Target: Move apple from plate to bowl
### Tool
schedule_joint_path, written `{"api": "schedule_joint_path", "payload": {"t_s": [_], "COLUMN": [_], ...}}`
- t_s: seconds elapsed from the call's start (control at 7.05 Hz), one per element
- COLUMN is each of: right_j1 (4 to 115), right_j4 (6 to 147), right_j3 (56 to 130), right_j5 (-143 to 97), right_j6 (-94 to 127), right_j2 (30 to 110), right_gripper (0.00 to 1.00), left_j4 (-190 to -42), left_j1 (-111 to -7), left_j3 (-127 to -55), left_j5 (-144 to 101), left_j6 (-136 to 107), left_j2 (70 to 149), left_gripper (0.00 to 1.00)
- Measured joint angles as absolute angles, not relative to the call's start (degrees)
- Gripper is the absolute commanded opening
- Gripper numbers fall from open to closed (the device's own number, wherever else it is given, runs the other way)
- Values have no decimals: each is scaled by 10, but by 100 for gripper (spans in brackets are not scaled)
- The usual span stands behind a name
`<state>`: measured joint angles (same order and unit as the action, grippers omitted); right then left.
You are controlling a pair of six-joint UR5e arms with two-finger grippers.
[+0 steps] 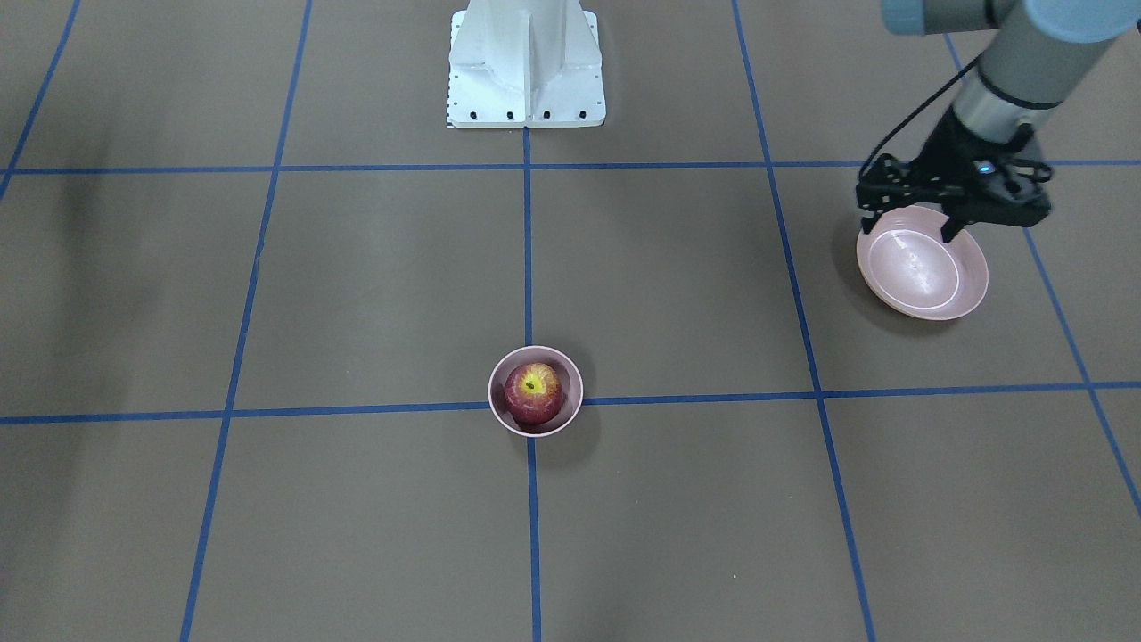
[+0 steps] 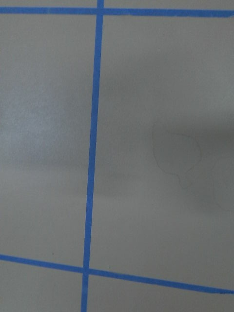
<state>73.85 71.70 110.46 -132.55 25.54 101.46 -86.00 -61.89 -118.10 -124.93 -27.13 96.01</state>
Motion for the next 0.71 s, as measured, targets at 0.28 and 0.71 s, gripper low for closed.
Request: {"api": "schedule_joint_path", "payload": {"t_s": [0.28,0.71], "right_j1": [757,786], "right_j4": [734,813], "right_j3": [1103,1109], "right_j5": [-1331,-1334], "right_j6": [227,210], "right_j2": [1012,964], "right_gripper": [100,100], "left_j4": [-868,-897], "left_j1": [-717,-770], "left_j3": [-1148,-1091], "left_j5": [-1274,-1289], "left_j6": [-95,-2], "left_j2": [898,871], "left_gripper": [98,98]}}
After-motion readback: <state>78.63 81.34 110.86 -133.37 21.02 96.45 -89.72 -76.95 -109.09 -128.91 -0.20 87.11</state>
